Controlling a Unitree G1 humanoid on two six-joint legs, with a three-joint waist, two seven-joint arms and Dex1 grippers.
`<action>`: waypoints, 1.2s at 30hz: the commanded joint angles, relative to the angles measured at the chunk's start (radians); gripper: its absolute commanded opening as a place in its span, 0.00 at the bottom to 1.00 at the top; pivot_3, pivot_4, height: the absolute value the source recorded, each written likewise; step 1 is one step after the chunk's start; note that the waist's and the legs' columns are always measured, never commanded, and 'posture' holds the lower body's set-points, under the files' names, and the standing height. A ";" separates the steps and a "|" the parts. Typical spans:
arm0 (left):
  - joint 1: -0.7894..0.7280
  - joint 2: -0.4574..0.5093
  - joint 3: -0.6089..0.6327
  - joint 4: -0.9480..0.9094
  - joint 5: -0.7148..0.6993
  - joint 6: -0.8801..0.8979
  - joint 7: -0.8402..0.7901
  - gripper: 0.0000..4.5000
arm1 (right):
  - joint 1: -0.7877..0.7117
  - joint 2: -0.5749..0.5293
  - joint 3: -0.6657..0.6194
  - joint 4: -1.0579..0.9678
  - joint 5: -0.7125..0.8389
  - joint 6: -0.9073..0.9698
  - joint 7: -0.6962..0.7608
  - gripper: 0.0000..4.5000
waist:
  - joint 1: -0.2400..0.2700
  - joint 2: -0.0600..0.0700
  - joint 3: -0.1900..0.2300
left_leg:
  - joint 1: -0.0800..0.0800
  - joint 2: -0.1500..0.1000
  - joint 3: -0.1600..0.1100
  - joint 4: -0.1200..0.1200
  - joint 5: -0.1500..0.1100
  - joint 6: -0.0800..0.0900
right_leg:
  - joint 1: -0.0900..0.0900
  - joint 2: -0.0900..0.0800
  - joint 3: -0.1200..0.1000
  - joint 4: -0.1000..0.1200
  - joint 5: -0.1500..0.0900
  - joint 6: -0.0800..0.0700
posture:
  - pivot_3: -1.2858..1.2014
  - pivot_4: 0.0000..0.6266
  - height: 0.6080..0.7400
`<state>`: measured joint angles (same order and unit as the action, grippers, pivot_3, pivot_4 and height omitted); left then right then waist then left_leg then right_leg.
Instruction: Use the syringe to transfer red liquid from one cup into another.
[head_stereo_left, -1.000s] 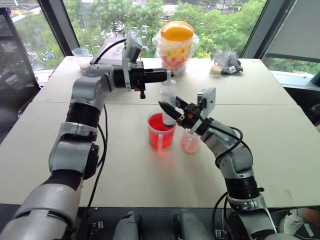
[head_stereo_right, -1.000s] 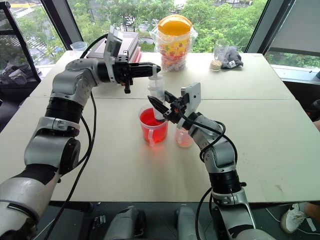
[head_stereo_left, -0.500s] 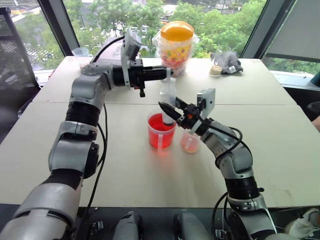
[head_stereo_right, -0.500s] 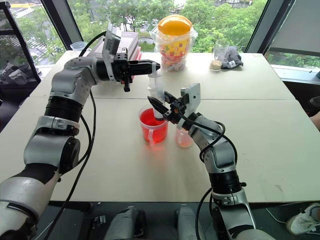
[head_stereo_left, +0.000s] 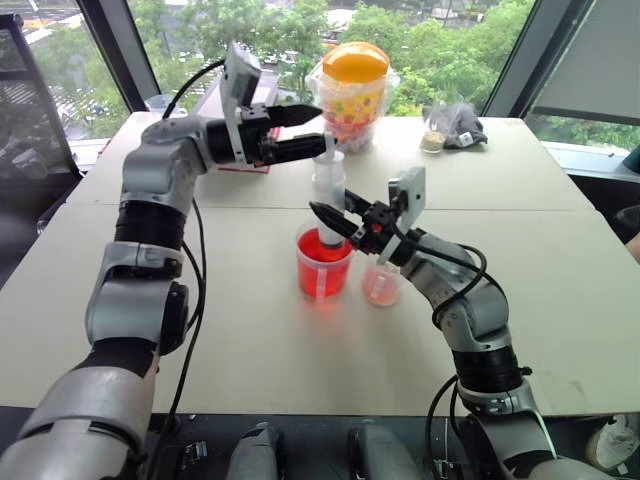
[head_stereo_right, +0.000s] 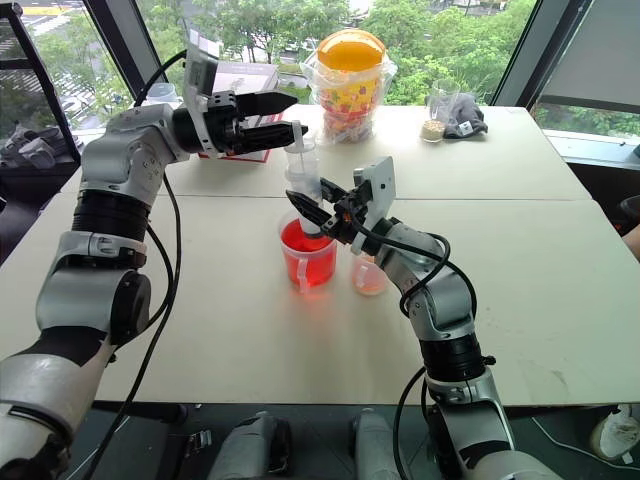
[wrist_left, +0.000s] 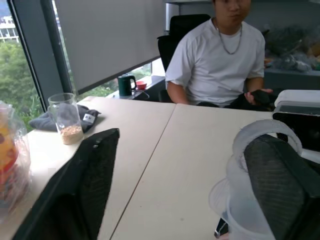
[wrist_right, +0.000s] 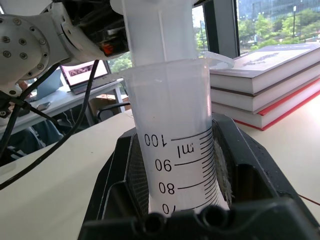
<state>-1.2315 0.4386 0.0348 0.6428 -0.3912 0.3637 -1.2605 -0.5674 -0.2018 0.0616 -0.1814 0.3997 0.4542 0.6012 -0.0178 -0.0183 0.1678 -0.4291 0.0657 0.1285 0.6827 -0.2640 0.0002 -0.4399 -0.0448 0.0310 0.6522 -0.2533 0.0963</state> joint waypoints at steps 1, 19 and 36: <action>0.021 0.016 -0.012 -0.046 0.010 0.006 -0.016 0.99 | -0.048 0.006 -0.013 -0.079 0.032 -0.011 -0.005 0.31 | 0.000 0.000 0.000 | 0.000 0.000 0.000 0.000 0.000 0.000 | 0.000 0.000 0.000 0.000 0.000 0.000 | 0.52 0.24 1.00; 0.109 0.096 0.004 -0.109 0.006 0.038 0.015 0.99 | -0.145 -0.039 -0.155 -0.166 0.145 0.085 -0.114 0.31 | 0.005 0.000 0.000 | 0.000 0.000 0.000 0.000 0.000 0.000 | 0.000 -0.001 0.000 0.000 0.000 0.000 | 0.52 0.24 1.00; -0.042 -0.081 -0.016 0.021 0.011 -0.049 -0.014 0.99 | 0.116 -0.166 -0.278 -0.344 0.254 0.147 -0.224 0.31 | 0.001 0.000 0.000 | -0.001 -0.001 0.000 0.000 0.000 0.000 | 0.000 0.000 0.000 0.000 0.000 0.000 | 0.52 0.24 1.00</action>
<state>-1.2356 0.3618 0.0134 0.6612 -0.3807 0.3387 -1.2653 -0.4575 -0.3732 -0.2240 -0.4898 0.6681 0.6480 0.3778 -0.0163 -0.0184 0.1678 -0.4297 0.0652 0.1276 0.6830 -0.2641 0.0005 -0.4398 -0.0447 0.0308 0.6517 -0.2533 0.0963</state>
